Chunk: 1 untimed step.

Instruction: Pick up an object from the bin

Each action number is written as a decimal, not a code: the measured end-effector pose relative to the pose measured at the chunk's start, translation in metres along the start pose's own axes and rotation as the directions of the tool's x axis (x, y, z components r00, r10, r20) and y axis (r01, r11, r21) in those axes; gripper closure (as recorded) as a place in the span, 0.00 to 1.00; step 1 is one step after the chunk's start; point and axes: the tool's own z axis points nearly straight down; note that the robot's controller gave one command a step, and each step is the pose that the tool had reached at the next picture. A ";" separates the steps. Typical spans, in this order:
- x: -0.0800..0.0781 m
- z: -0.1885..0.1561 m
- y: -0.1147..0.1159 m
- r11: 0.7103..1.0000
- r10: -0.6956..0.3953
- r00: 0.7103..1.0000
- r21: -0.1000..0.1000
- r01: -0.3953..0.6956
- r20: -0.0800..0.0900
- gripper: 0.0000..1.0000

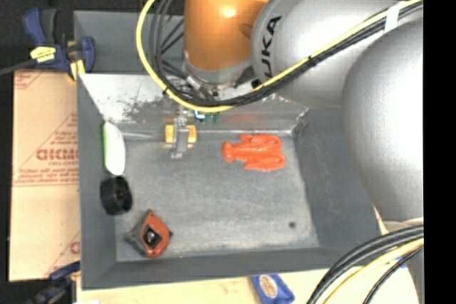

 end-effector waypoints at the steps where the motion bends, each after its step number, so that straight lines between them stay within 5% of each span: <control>1: -0.001 -0.005 -0.001 1.000 0.002 1.000 -0.001 -0.002 0.006 0.00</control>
Offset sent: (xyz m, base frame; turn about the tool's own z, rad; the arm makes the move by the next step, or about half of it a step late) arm 0.0089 -0.0690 -0.1422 -0.0179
